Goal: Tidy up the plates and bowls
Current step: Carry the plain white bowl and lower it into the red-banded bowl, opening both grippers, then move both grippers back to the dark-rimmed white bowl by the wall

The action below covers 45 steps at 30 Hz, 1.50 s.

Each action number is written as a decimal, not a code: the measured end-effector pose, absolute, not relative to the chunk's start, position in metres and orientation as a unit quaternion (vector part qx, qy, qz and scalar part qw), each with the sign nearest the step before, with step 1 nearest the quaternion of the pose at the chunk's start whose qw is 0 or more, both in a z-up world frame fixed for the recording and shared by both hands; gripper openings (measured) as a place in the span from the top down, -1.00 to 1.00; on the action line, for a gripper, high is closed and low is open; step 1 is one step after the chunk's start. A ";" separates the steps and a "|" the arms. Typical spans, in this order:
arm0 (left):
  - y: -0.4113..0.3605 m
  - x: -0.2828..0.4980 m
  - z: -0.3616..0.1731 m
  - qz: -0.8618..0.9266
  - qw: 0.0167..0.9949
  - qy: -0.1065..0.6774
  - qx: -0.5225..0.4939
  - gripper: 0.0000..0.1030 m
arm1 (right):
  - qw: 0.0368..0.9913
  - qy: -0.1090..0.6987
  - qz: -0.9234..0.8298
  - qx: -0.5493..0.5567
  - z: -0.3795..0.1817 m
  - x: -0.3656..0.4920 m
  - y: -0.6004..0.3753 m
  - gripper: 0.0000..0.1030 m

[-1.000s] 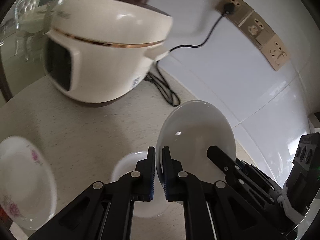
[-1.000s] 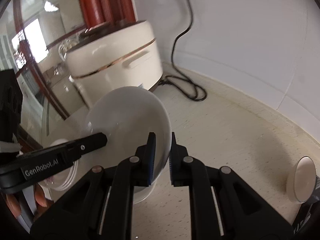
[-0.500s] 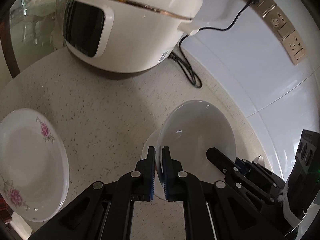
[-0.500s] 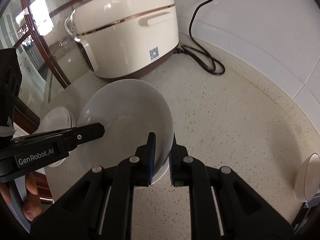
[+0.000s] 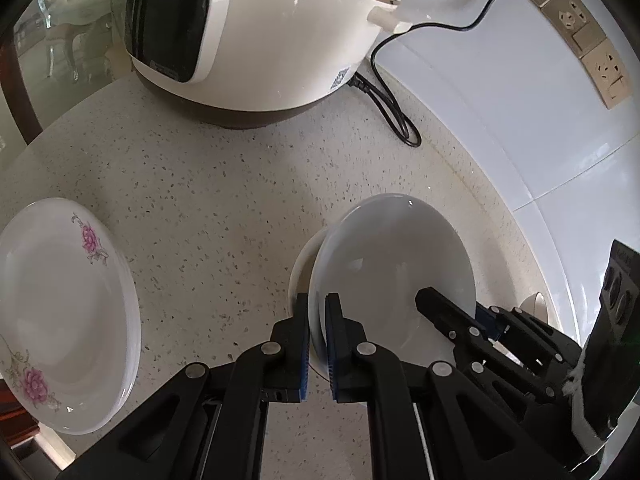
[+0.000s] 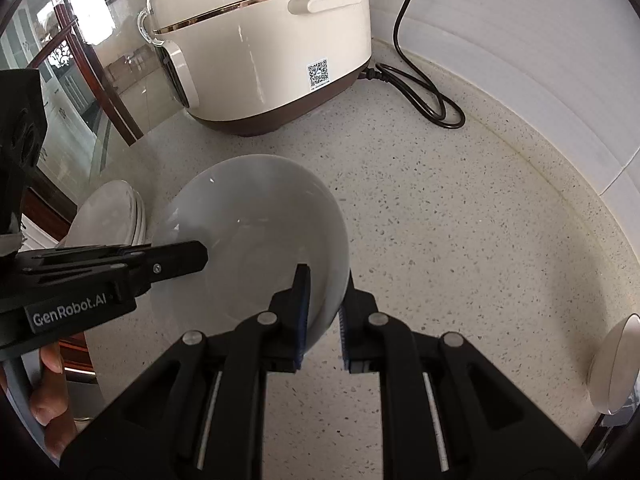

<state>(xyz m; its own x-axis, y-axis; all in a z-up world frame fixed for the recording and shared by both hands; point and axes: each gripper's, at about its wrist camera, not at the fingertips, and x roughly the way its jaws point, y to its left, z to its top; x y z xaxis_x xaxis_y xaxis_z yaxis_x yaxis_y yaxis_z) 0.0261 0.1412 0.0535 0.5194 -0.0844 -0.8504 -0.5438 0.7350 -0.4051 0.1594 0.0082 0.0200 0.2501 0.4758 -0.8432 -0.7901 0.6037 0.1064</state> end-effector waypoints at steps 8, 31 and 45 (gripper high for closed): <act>0.138 0.024 0.052 0.143 0.807 0.468 -0.331 0.83 | 0.760 0.459 0.417 -0.194 0.016 0.159 0.011 0.49; 0.141 0.004 0.076 0.172 0.831 0.428 -0.311 0.51 | 0.765 0.458 0.426 -0.156 0.025 0.170 -0.006 0.55; 0.044 0.058 0.113 0.007 0.901 0.350 -0.257 0.02 | 0.852 0.423 0.306 -0.024 0.071 0.217 -0.114 -0.30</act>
<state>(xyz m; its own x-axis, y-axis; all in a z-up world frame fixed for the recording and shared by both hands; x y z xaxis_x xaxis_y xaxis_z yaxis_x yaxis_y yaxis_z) 0.0582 0.0440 0.1126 0.7553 -0.1678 -0.6336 -0.1923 0.8674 -0.4589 0.2172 -0.1143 0.0709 0.4543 0.5011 -0.7366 -0.5421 0.8116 0.2178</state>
